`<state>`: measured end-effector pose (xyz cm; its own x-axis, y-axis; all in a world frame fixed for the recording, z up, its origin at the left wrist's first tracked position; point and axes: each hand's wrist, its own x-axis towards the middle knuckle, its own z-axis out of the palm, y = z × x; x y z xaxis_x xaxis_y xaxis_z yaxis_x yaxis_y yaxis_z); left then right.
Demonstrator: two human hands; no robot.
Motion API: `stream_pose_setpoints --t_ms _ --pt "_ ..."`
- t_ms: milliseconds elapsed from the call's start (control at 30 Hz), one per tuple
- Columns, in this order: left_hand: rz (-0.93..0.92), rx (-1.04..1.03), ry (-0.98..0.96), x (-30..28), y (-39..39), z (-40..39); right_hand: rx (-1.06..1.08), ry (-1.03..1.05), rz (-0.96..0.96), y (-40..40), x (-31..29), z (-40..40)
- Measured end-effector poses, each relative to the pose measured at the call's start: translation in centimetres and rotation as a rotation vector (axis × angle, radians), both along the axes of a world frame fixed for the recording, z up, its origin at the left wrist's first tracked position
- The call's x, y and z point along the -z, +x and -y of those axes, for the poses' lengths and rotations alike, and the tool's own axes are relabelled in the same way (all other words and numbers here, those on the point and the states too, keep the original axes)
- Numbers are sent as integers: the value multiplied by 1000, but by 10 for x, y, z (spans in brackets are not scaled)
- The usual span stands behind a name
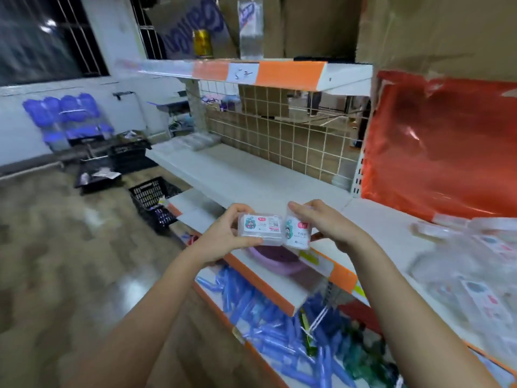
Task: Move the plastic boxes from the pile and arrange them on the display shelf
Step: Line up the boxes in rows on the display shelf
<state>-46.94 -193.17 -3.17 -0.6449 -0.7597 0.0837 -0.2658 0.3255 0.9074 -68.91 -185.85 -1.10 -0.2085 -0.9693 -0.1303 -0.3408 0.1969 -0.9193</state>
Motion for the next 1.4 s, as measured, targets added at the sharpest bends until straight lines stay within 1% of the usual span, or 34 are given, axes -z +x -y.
stream_pose_setpoints --t_ms 167,300,467,600,733,967,1133,1233,1400 --pt "-9 -116 -33 10 42 68 -98 6 -17 40 4 82" --pt "55 -154 -96 12 65 141 -138 -3 -26 56 8 162" --pt "177 -218 -198 4 87 239 -133 -28 -38 73 2 271" --pt "209 -293 -226 0 101 311 -126 -39 -6 90 -3 344" --pt "218 -315 -225 8 119 373 -161 -22 0 110 -4 400" --pt "272 -234 -255 16 155 483 -76 -17 -13 152 4 499" --pt "327 -129 -209 10 184 574 41 2 7 187 11 571" --pt "317 -74 -181 8 190 614 83 6 36 200 10 600" --pt "329 31 -190 13 188 674 198 11 45 207 18 640"
